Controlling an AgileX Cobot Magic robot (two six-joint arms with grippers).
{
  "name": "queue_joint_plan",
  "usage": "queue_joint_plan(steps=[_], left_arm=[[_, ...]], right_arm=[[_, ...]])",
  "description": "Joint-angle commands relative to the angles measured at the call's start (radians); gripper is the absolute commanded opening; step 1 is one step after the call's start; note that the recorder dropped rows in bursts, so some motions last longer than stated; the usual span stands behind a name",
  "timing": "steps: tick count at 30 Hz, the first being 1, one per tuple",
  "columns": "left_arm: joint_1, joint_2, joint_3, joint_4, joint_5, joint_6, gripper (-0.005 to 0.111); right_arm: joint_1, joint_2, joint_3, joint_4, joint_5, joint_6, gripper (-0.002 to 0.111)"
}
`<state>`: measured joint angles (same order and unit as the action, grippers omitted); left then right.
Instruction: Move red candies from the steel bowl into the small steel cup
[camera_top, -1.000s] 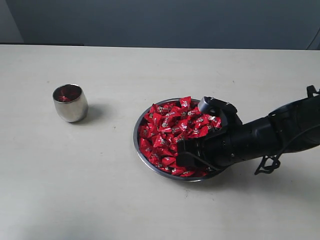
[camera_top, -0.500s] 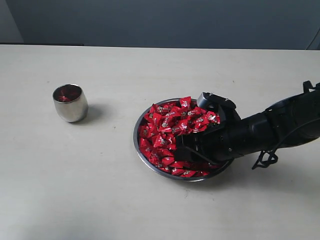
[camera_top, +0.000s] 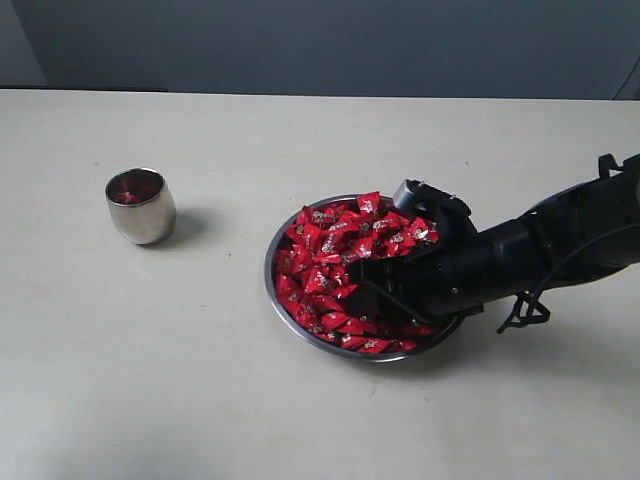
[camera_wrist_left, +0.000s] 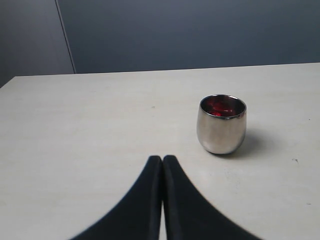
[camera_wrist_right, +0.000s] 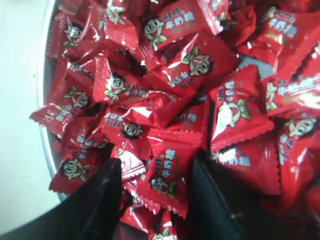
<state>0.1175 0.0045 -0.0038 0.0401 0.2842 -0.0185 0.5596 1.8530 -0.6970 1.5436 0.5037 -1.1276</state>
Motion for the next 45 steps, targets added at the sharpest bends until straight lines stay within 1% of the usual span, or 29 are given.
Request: queue_joint_plan(steps=[1, 3, 9, 14, 15, 20, 22, 37, 45], left_arm=[[0.001, -0.004, 0.004, -0.002, 0.001, -0.001, 0.000], [0.001, -0.004, 0.004, -0.002, 0.001, -0.001, 0.000], [0.001, -0.004, 0.004, -0.002, 0.001, -0.001, 0.000], [0.001, -0.004, 0.004, -0.002, 0.001, -0.001, 0.000], [0.001, -0.004, 0.004, -0.002, 0.001, -0.001, 0.000], [0.001, -0.004, 0.004, -0.002, 0.001, -0.001, 0.000], [0.001, -0.004, 0.004, -0.002, 0.001, -0.001, 0.000], [0.001, -0.004, 0.004, -0.002, 0.001, -0.001, 0.000], [0.001, -0.004, 0.004, -0.002, 0.001, -0.001, 0.000]], right_arm=[[0.000, 0.051, 0.013, -0.054, -0.019, 0.005, 0.045], [0.000, 0.051, 0.013, -0.088, -0.023, 0.045, 0.045], [0.000, 0.017, 0.013, -0.101, -0.011, 0.078, 0.045], [0.000, -0.091, 0.008, -0.103, -0.013, 0.085, 0.045], [0.000, -0.109, 0.003, -0.119, -0.019, 0.093, 0.045], [0.000, -0.122, -0.053, -0.324, -0.022, 0.279, 0.045], [0.000, -0.120, -0.068, -0.374, -0.025, 0.325, 0.045], [0.000, -0.078, -0.087, -0.380, -0.009, 0.342, 0.045], [0.000, -0.040, -0.087, -0.349, 0.016, 0.342, 0.045]])
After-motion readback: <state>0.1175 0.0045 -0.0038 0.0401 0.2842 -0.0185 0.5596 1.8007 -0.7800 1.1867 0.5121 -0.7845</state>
